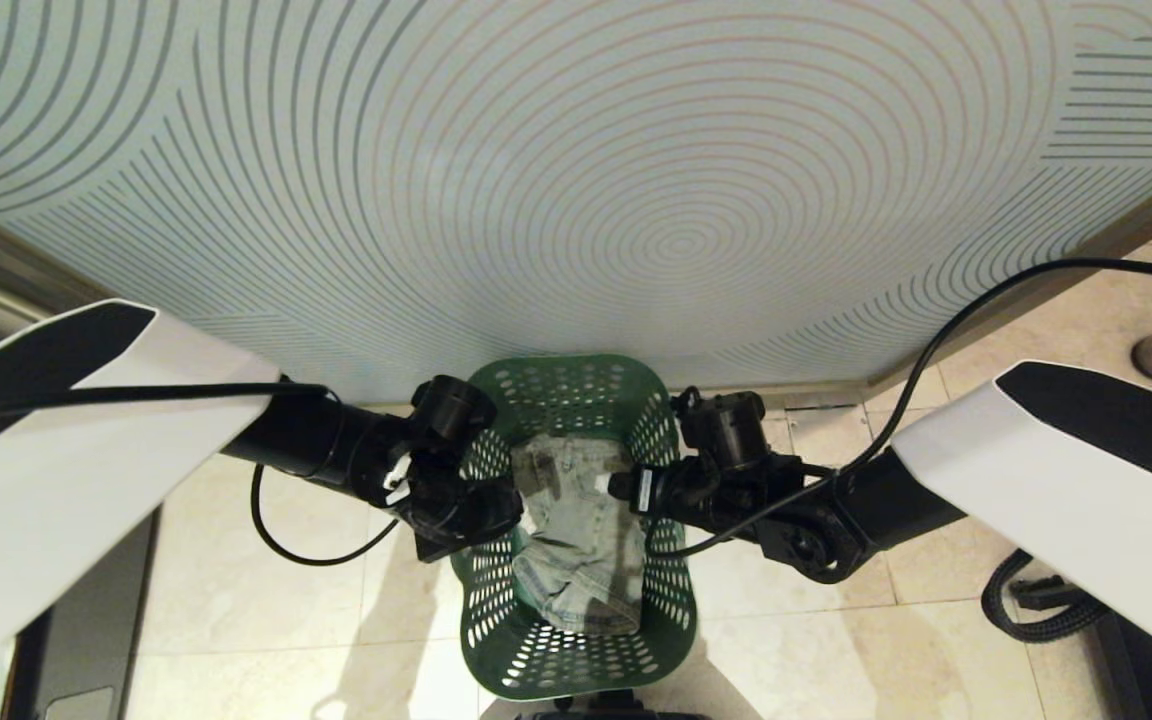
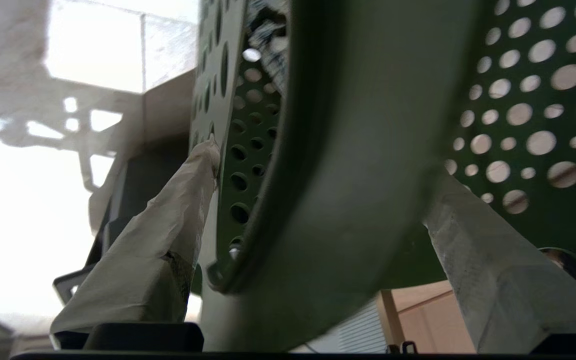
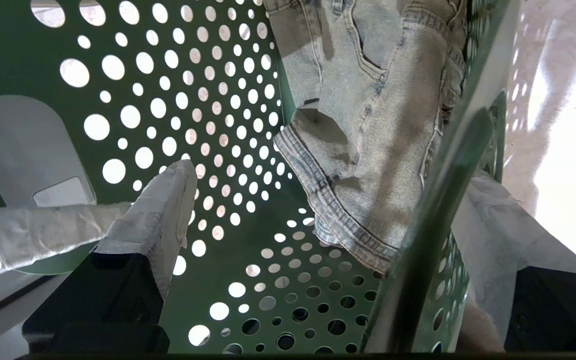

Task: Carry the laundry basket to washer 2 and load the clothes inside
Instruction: Pick up the clothes basket and put it beside the washing machine

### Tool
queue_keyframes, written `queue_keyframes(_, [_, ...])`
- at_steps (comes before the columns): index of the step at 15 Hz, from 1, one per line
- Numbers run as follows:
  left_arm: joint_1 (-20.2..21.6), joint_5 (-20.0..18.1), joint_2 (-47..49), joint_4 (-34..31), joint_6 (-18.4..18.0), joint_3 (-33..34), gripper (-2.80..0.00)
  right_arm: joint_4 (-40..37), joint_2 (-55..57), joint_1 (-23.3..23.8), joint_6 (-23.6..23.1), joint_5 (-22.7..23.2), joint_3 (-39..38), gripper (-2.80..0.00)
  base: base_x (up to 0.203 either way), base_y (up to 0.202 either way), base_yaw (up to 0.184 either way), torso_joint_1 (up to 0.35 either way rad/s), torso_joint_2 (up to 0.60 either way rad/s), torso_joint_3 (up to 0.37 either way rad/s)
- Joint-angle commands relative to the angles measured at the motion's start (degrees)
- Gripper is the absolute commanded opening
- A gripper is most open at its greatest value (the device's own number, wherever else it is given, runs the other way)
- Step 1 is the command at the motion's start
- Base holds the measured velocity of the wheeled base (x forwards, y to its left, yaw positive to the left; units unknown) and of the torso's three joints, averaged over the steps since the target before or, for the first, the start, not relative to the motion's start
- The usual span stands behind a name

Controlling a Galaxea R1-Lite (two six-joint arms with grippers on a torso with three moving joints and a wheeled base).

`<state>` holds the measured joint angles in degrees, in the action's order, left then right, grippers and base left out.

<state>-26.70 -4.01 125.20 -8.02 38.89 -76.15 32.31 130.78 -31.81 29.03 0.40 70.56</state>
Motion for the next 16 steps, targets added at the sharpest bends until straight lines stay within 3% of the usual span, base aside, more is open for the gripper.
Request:
queue_keyframes(1, [-0.1,-0.4,0.8,1.1,0.2,0.0,0.0,0.2,0.2,0.0,0.2,-0.1,-0.1,0.0,0.0,0.0,0.0,0.0,0.0,0.0])
queue_keyframes(16, [0.1,0.1,-0.4,0.6,-0.7,-4.0,0.0,0.0,0.2,0.0,0.1,-0.1,0.6,0.0,0.0,0.0,0.0,0.0,0.0,0.0])
